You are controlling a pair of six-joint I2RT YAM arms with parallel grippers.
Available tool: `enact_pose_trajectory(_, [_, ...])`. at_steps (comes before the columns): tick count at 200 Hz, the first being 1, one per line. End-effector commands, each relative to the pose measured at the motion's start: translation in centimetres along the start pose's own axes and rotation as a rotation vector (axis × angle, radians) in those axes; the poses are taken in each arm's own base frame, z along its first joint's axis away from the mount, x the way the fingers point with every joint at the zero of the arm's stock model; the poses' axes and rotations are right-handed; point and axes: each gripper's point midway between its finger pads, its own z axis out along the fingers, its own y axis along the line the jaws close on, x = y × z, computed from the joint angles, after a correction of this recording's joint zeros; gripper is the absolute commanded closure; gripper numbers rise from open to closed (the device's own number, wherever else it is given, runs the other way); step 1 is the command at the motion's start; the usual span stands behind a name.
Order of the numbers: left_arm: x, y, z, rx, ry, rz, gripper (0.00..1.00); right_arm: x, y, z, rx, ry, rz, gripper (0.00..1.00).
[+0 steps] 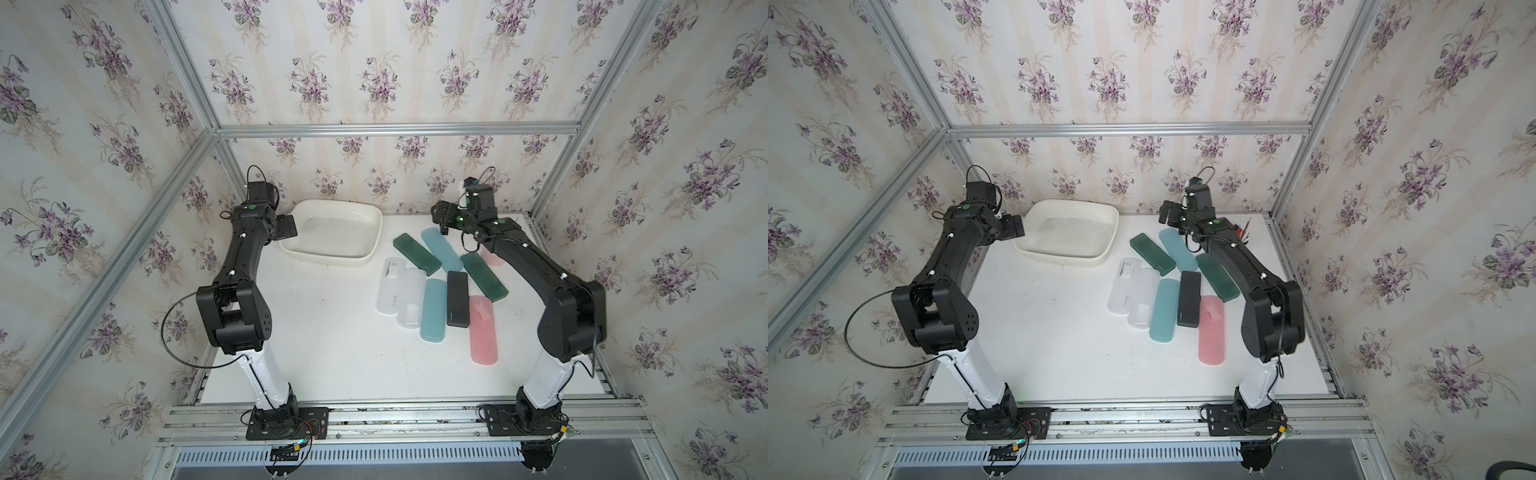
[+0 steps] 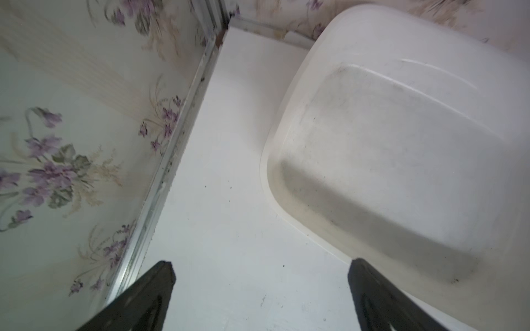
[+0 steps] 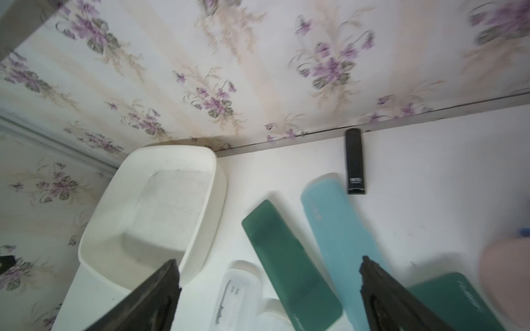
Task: Put the pencil case into the storage box
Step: Move the storage box to the center of the board.
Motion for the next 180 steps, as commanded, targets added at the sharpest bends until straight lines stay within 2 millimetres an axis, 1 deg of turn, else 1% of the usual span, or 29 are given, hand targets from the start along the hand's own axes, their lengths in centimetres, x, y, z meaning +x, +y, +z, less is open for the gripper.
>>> enact_pose_trajectory(1, [3.4,-0.2,0.8,0.083,0.191,-0.065,0.0,3.8,2.6,2.9,-0.002,0.205,0.04,0.0])
enact_pose_trajectory(2, [3.3,-0.1,0.9,0.085,0.19,-0.065,0.0,4.1,2.7,3.2,0.0,0.214,0.041,0.0])
enact_pose_trajectory(14, [2.9,-0.2,1.7,0.103,0.186,-0.038,0.0,4.0,4.1,4.7,-0.016,0.226,0.064,0.0])
enact_pose_trajectory(24, [2.8,-0.1,2.6,0.097,0.194,-0.015,0.0,4.6,4.6,6.1,-0.026,0.244,0.1,0.0])
enact_pose_trajectory(52, [2.7,-0.2,4.9,0.113,0.221,0.013,0.0,6.9,5.0,8.8,-0.031,0.279,0.188,0.0])
enact_pose_trajectory(71, [2.5,-0.5,6.3,0.135,0.222,0.013,0.0,8.0,5.8,9.8,-0.048,0.288,0.189,0.0])
enact_pose_trajectory(94, [2.2,-0.3,7.5,0.142,0.22,0.003,0.0,8.5,7.8,10.6,-0.097,0.27,0.172,0.0])
enact_pose_trajectory(108, [2.0,-0.4,8.1,0.162,0.215,-0.008,0.0,8.5,8.0,11.3,-0.106,0.26,0.184,0.0])
enact_pose_trajectory(109, [2.0,-0.4,8.1,0.163,0.216,-0.008,0.0,9.2,9.0,11.3,-0.118,0.269,0.174,0.0])
enact_pose_trajectory(111, [1.9,-0.5,8.2,0.166,0.214,-0.009,0.0,9.7,9.8,11.3,-0.128,0.276,0.167,0.0])
enact_pose_trajectory(116, [1.8,-0.6,8.5,0.173,0.216,-0.009,0.0,10.1,10.3,11.5,-0.133,0.282,0.166,0.0])
enact_pose_trajectory(136, [1.7,-1.2,9.4,0.199,0.233,-0.018,0.0,11.3,10.9,12.7,-0.137,0.298,0.18,0.01])
enact_pose_trajectory(164, [2.7,-1.0,10.7,0.182,0.276,-0.029,0.03,13.2,11.0,13.9,-0.121,0.32,0.176,0.03])
enact_pose_trajectory(173, [3.2,-0.8,10.8,0.176,0.291,-0.03,0.05,13.9,10.9,14.2,-0.112,0.33,0.175,0.06])
enact_pose_trajectory(180, [3.5,-0.8,10.8,0.175,0.302,-0.028,0.07,14.4,10.9,14.3,-0.105,0.34,0.17,0.11])
